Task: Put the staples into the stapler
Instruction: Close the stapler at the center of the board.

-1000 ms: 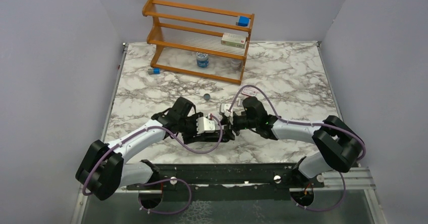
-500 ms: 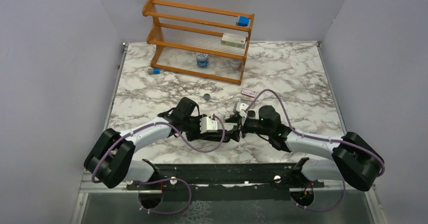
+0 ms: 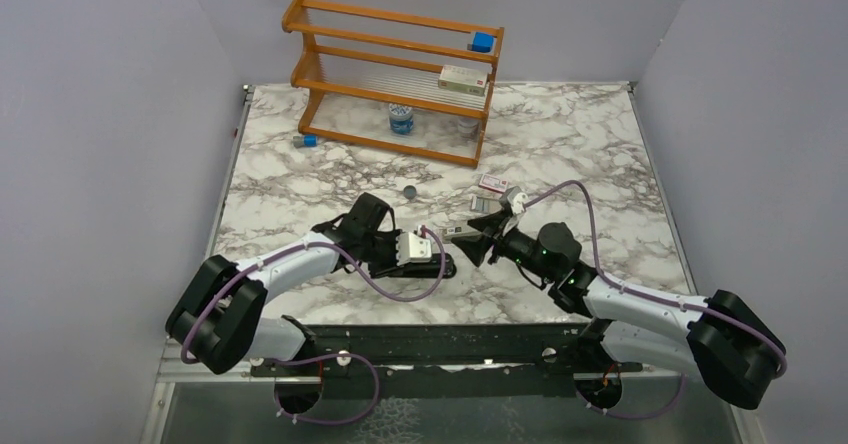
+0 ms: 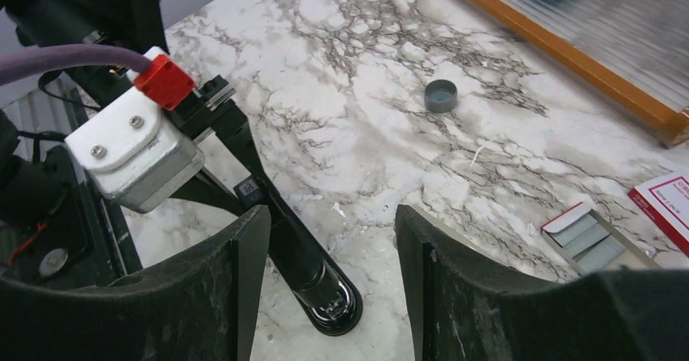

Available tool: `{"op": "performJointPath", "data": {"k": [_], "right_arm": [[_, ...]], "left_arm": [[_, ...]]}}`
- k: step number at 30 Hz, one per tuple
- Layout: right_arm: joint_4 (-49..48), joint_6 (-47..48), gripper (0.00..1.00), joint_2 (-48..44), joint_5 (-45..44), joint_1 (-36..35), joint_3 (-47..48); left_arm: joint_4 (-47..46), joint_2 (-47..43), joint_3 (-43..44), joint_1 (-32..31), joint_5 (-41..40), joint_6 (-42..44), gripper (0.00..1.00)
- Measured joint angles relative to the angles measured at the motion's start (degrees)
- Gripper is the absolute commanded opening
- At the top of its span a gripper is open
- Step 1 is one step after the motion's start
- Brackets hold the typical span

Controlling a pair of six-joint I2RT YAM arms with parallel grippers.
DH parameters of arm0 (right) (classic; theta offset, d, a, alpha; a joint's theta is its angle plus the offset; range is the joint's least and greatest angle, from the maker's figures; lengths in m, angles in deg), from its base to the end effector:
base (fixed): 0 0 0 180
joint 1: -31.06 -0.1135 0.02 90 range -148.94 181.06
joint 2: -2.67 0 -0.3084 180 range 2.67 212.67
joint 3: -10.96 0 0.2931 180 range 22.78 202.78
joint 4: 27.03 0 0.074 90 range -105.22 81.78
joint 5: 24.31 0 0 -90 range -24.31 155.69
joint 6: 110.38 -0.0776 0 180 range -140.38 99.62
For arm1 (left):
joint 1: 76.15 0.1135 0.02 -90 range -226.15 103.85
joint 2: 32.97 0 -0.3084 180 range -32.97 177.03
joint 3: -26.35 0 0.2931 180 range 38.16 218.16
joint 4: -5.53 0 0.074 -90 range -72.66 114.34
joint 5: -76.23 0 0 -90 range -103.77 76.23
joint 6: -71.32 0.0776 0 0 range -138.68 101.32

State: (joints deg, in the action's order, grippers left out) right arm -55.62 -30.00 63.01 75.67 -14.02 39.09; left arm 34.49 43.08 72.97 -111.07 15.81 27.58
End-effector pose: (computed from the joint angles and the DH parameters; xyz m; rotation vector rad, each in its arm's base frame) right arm 0.1780 0.1975 0.2158 -0.6505 1.5771 0.8651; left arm 0.2036 -0.1889 0.1483 1.7589 1.7673 -0.5837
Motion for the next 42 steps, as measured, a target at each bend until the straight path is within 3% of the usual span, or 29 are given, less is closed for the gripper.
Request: {"op": "performJointPath", "data": {"k": [7, 18, 25, 34, 42], "right_arm": [[1.4, -4.0, 0.61, 1.5, -7.2, 0.0, 1.0], [3.0, -16.3, 0.71, 9.8, -13.1, 0.0, 10.1], [7.3, -29.6, 0.77, 19.5, -16.7, 0.0, 19.8], [16.2, -45.3, 0.82, 24.4, -16.6, 0.0, 27.3], [24.2, -53.4, 0.83, 29.3, -16.3, -1.1, 30.8]], "left_arm": [[2.1, -2.8, -0.3, -0.3, -6.1, -2.0, 0.00], [-4.2, -13.5, -5.2, 5.3, -16.3, -16.7, 0.00], [-5.6, -6.0, -2.2, 5.7, -18.0, -24.5, 0.00], [-3.6, 4.2, 6.9, 5.7, -20.0, -35.0, 0.00], [-2.4, 7.8, 9.4, 6.3, -19.8, -45.6, 0.00]]}}
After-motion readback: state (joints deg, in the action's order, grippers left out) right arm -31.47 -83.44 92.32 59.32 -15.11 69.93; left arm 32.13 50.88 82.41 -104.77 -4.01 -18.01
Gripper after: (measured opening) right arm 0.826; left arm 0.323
